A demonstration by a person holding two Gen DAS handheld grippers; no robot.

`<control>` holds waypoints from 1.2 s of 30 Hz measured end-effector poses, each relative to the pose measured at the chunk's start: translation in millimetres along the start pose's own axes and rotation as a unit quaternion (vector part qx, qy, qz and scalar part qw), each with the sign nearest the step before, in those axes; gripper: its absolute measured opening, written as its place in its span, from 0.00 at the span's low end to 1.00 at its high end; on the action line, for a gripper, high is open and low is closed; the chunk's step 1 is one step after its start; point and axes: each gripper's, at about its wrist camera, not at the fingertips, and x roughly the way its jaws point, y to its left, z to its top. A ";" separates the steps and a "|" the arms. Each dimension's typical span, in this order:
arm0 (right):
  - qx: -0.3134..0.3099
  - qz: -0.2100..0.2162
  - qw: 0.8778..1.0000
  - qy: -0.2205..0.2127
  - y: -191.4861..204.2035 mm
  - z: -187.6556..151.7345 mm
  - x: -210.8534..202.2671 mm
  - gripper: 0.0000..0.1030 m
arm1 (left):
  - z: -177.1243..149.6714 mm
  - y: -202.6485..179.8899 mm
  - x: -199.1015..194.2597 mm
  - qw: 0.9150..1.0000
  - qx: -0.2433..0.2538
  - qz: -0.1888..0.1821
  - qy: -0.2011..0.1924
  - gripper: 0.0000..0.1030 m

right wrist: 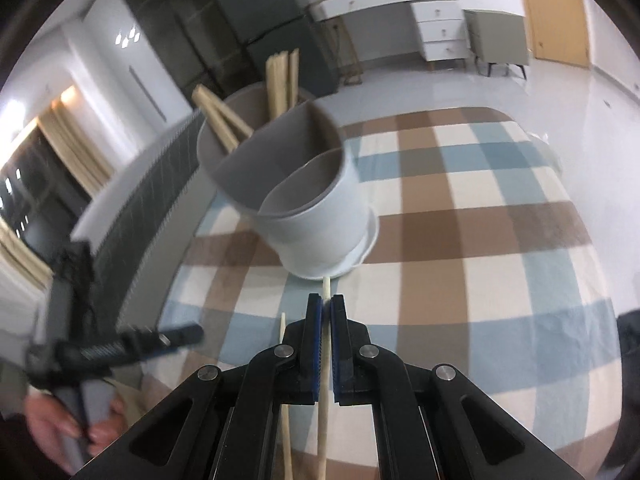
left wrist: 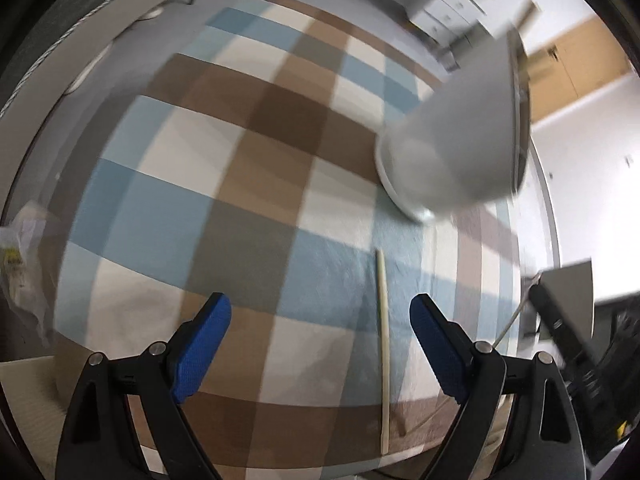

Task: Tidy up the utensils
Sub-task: 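Close the left gripper on the last chopstick while the right gripper lifts its chopstick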

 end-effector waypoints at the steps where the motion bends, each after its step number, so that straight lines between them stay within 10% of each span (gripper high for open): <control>1: 0.011 0.006 1.000 -0.010 -5.5 -0.1 -6.3 0.03 | -2.1 -3.9 2.4 1.000 0.010 0.001 0.007 0.85; 15: 0.032 0.007 0.998 -0.054 -28.5 -11.8 -30.8 0.03 | 0.7 -62.9 51.6 0.990 0.090 0.096 0.050 0.84; 19: 0.055 0.015 0.996 -0.071 -40.2 -9.0 -40.3 0.03 | -0.6 -76.3 65.9 0.985 0.097 0.122 0.073 0.66; 27: 0.077 0.030 0.993 -0.079 -50.8 -6.8 -47.4 0.03 | 0.9 -91.7 81.4 0.972 0.111 0.193 0.073 0.61; 29: 0.080 0.033 0.993 -0.080 -51.9 -6.2 -48.6 0.03 | 0.1 -96.9 78.8 0.973 0.110 0.191 0.064 0.23; 36: 0.084 0.033 0.992 -0.085 -53.6 -5.8 -52.9 0.03 | 1.3 -107.0 82.3 0.978 0.128 0.154 0.061 0.02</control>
